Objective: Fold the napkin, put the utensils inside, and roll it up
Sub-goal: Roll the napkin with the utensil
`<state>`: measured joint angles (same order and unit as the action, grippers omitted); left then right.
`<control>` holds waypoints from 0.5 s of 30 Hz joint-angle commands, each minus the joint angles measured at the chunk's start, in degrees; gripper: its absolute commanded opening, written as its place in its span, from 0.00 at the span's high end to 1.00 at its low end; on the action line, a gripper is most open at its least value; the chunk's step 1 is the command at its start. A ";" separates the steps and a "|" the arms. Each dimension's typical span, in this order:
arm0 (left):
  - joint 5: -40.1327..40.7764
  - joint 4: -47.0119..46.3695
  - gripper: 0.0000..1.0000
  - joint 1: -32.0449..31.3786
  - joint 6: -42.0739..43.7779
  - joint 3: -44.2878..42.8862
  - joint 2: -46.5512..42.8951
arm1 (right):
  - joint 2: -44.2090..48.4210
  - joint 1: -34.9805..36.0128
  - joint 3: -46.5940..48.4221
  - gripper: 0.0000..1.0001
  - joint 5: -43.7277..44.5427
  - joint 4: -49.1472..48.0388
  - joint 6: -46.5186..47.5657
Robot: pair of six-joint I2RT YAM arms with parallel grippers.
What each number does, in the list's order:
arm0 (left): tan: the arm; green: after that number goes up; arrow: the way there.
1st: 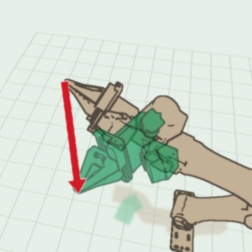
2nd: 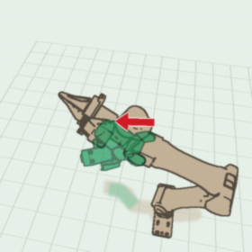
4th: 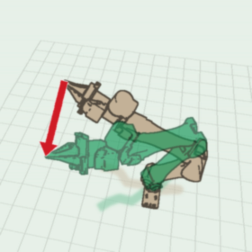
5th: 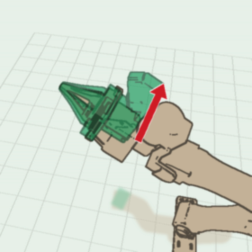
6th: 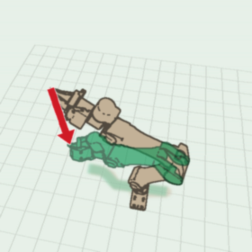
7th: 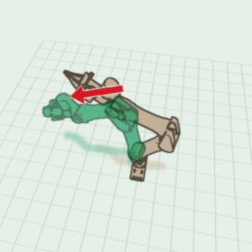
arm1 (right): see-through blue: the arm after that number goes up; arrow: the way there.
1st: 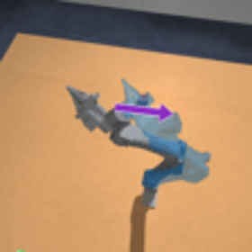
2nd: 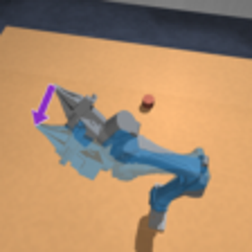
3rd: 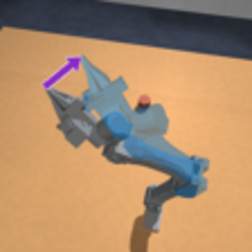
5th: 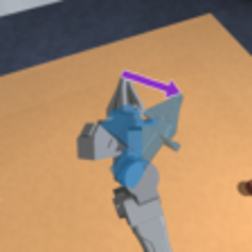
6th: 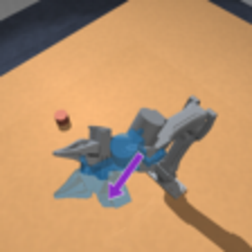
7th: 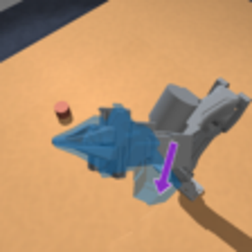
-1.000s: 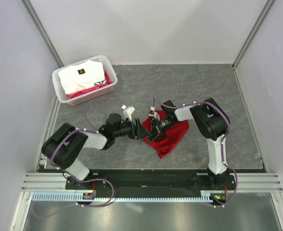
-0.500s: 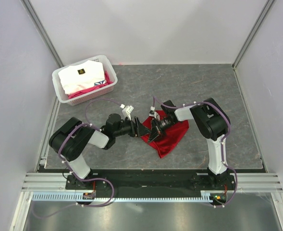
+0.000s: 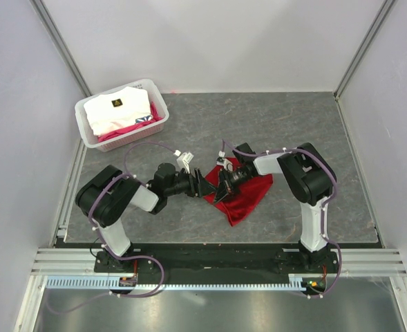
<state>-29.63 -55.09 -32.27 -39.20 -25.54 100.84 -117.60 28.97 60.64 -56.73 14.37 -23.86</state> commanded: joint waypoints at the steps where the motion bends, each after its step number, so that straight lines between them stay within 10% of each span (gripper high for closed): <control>1: 3.00 -1.24 0.28 0.54 3.25 1.19 2.26 | 4.47 -0.41 -2.19 0.78 9.44 -0.75 -0.13; 6: 3.00 -3.09 0.28 0.63 2.46 2.25 3.75 | 10.28 -0.41 -5.00 0.53 13.30 0.74 -0.49; 15: 1.94 -3.80 0.29 0.72 1.67 1.99 4.89 | 25.39 -0.41 -9.31 0.41 20.95 8.12 2.32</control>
<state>-30.22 -61.36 -32.03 -39.42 -24.53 104.29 -99.63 28.69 52.53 -40.40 17.96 -24.05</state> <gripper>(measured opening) 0.712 0.577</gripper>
